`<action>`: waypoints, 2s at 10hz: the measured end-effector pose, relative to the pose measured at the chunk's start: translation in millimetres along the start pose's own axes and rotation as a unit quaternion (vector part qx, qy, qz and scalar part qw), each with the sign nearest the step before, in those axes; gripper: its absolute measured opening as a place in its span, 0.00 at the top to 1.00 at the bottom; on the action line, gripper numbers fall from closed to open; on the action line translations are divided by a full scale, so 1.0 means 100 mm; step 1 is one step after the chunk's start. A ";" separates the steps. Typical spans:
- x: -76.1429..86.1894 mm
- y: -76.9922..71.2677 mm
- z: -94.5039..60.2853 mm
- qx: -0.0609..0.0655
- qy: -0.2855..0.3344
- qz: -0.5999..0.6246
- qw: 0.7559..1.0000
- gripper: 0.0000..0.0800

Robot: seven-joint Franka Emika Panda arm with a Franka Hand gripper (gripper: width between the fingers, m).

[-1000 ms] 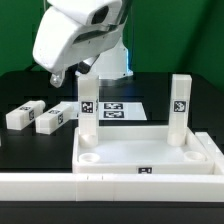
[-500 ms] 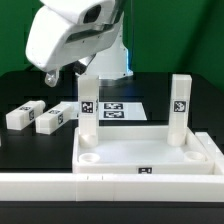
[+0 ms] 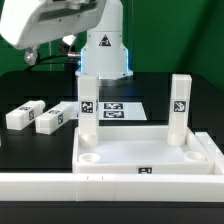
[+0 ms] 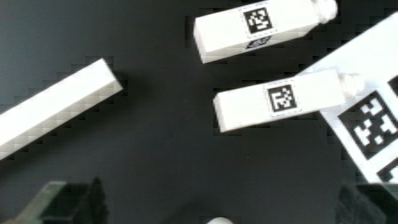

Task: Assemble desk

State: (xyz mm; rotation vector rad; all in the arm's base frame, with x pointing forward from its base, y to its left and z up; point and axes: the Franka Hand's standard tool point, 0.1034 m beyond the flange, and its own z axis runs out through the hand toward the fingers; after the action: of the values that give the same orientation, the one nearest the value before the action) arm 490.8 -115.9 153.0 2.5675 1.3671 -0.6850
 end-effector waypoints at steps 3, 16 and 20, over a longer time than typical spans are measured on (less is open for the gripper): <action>0.02 -0.01 0.02 0.001 -0.002 0.055 0.998 0.19; -0.16 -0.13 0.58 0.149 0.005 0.400 0.904 0.19; -0.34 -0.11 0.75 0.247 0.003 0.467 0.849 0.19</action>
Offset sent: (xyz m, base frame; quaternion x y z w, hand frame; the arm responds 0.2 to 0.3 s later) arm -0.0061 -0.0297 -0.0066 0.1359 -0.0742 0.3692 0.9163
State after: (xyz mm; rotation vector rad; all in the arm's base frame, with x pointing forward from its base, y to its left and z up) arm 441.6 -160.4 103.2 3.0975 -0.2231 -0.8645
